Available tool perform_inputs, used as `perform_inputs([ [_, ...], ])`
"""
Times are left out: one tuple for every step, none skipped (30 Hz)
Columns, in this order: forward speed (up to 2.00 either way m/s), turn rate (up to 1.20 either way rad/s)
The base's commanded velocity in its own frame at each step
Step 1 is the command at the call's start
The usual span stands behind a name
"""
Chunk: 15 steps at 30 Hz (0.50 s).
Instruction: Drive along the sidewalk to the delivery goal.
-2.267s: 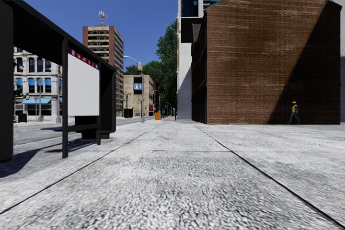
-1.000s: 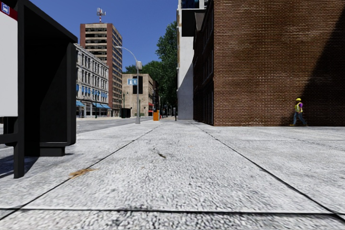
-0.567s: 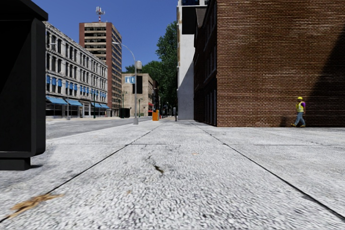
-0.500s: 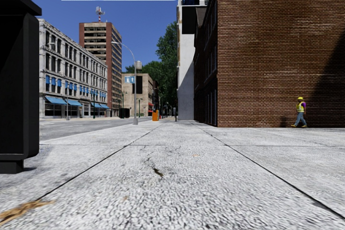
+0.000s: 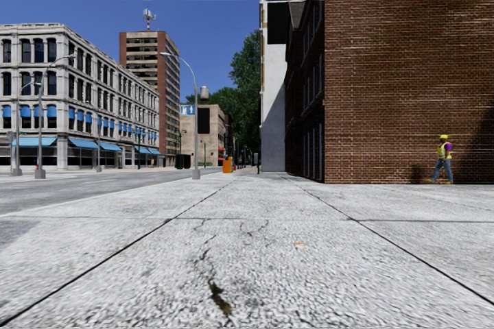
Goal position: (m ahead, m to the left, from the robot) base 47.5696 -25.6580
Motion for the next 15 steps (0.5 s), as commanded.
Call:
perform_inputs([
  [2.0, 1.0],
  [2.0, 0.45],
  [2.0, 0.08],
  [2.0, 0.01],
  [2.0, 0.01],
  [2.0, 0.0],
  [2.0, 0.0],
  [2.0, 0.0],
  [2.0, 0.0],
  [2.0, 0.0],
  [2.0, 0.0],
  [2.0, 0.0],
  [2.0, 0.0],
  [2.0, 0.0],
  [2.0, 0.0],
])
